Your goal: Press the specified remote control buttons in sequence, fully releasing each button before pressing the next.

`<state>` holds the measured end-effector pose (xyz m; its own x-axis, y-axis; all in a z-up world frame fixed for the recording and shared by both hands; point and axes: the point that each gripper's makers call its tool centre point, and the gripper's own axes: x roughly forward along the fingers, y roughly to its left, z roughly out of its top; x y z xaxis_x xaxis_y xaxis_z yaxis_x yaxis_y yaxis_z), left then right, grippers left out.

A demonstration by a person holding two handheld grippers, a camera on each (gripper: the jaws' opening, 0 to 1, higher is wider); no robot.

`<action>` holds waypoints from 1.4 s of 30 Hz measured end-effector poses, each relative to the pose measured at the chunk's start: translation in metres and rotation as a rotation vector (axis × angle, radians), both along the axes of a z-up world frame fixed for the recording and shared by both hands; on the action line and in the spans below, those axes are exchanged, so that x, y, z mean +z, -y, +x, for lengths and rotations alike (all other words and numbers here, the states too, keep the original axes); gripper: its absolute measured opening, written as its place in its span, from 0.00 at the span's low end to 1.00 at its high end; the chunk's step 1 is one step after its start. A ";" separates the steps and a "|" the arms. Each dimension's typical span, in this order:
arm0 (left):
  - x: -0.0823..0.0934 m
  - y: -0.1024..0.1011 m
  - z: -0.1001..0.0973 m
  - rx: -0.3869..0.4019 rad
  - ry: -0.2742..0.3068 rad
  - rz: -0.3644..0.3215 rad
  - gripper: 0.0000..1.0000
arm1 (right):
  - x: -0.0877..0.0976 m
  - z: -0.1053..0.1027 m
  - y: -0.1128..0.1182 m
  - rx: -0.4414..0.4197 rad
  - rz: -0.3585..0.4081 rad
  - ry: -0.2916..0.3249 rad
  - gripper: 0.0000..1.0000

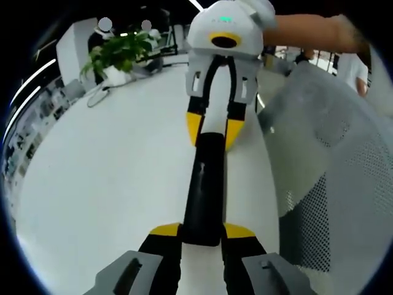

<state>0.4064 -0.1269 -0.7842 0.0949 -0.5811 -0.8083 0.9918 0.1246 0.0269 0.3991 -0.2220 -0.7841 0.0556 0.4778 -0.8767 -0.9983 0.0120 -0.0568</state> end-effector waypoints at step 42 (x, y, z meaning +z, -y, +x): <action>0.000 0.001 -0.004 -0.011 0.004 -0.004 0.23 | 0.032 -0.002 0.014 -0.014 0.003 0.048 0.00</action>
<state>0.4027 -0.1281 -0.7841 0.0913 -0.5854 -0.8056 0.9931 0.1136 0.0300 0.3968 -0.2356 -0.7516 0.1041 0.4790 -0.8716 -0.9942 0.0260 -0.1045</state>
